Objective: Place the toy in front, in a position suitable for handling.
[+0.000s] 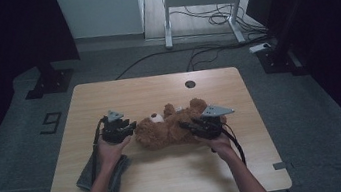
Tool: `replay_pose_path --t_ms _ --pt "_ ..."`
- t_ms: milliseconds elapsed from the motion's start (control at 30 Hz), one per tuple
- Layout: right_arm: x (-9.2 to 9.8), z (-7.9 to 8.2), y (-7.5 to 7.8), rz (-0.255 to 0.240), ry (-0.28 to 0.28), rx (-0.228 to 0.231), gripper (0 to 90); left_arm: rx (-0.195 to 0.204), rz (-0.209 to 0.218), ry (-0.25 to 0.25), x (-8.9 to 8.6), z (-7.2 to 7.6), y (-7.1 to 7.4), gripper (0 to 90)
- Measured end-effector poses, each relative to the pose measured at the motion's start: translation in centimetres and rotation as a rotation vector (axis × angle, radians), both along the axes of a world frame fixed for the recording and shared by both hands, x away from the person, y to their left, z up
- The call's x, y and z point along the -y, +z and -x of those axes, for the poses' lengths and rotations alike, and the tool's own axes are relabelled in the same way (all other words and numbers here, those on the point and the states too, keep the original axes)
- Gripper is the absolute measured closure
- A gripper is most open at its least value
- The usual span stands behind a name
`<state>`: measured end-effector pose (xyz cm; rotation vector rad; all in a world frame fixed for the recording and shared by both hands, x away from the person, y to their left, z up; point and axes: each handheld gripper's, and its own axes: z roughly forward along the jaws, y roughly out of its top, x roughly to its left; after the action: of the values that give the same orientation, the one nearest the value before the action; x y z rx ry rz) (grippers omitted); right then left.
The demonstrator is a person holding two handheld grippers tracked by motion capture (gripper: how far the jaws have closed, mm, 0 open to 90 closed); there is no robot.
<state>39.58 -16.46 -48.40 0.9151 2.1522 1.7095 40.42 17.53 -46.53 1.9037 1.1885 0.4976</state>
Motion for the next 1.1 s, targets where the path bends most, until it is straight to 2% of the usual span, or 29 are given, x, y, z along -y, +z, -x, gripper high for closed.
replay_pose_path --t_ms 100,233,333,400,433,500,567,667,767,867,933,1000,1100 --pt "-0.2 0.3 0.0 0.006 -0.027 -0.001 70.1 0.025 0.023 -0.034 0.6 0.8 1.4 61.7" --pt "-0.3 0.7 -0.1 0.028 -0.052 0.009 69.7 0.034 0.033 -0.114 3.0 1.7 2.6 58.3" --pt "-0.3 0.7 -0.2 0.024 -0.061 0.005 69.5 0.025 0.014 -0.165 4.7 2.2 2.7 52.2" --pt "-0.3 0.8 -0.2 0.021 -0.062 0.001 69.2 0.005 -0.003 -0.191 5.8 2.3 2.4 47.8" --pt "-0.3 0.8 -0.2 0.018 -0.063 -0.002 69.1 -0.012 -0.028 -0.202 6.5 2.3 2.0 44.7" --pt "-0.2 0.8 -0.2 0.012 -0.062 -0.007 68.4 -0.023 -0.075 -0.199 7.2 2.2 1.2 39.2" --pt "-0.1 0.9 -0.2 0.012 -0.061 -0.009 65.3 -0.006 -0.111 -0.184 7.5 2.2 0.5 38.3" --pt "0.2 1.1 0.0 0.030 -0.037 -0.022 53.8 0.019 -0.140 -0.168 7.7 2.5 0.0 43.1" --pt "1.0 1.6 0.7 0.093 -0.048 -0.006 40.7 0.023 -0.139 -0.162 7.6 2.9 -0.4 45.1" --pt "2.3 1.9 1.7 0.081 -0.085 0.001 33.3 0.029 -0.140 -0.154 7.6 3.2 -0.8 45.9" --pt "3.7 1.8 2.6 0.063 -0.140 0.006 30.9 0.033 -0.140 -0.153 7.7 3.3 -0.9 46.0" --pt "4.5 1.5 3.2 0.070 -0.167 -0.005 28.8 0.037 -0.146 -0.154 7.7 3.5 -1.0 46.1" --pt "5.7 0.3 3.5 0.101 -0.196 -0.050 24.7 0.040 -0.142 -0.156 7.7 3.8 -1.1 46.0"
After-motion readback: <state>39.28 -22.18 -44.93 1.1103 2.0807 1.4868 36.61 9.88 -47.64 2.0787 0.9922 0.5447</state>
